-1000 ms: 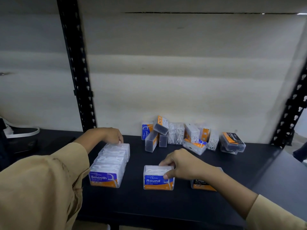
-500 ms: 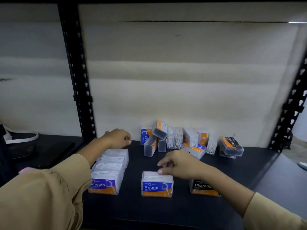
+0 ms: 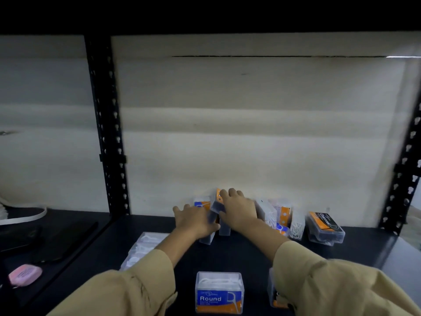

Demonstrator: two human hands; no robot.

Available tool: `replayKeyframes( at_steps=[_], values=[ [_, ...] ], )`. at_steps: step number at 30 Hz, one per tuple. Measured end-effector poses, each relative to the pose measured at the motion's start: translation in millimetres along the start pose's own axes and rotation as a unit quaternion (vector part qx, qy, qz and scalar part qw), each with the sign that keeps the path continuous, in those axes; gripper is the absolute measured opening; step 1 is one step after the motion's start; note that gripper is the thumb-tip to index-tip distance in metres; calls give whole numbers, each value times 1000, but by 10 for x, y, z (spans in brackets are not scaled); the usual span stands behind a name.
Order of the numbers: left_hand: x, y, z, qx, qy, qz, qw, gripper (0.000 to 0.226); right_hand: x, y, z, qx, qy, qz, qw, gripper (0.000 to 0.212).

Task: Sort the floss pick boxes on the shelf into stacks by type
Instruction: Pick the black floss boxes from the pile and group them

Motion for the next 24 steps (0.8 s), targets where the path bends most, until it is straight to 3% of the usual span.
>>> replayKeyframes(
  at_steps=[7, 12, 19, 24],
  values=[
    [66, 95, -111, -16, -29, -38, 999, 37, 112, 150, -150, -4, 14, 28, 1000, 50],
    [75, 151, -108, -3, -33, 62, 998, 35, 143, 148, -155, -11, 16, 30, 999, 44],
    [96, 104, -14, -18, -29, 103, 994, 33, 31, -80, -21, -75, -11, -13, 997, 34],
    [137, 12, 72, -19, 15, 99, 995, 34, -213, -326, 209, -58, 11, -117, 991, 24]
  ],
)
Point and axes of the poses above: each hand's wrist, its own z-axis away from the middle knuckle, its own y-axis out of the palm, x = y × z, the point moved 5 cm from there along -z, towards the middle knuckle, and after that the axes turned 3 degrees about y, right-handed, at the moved point
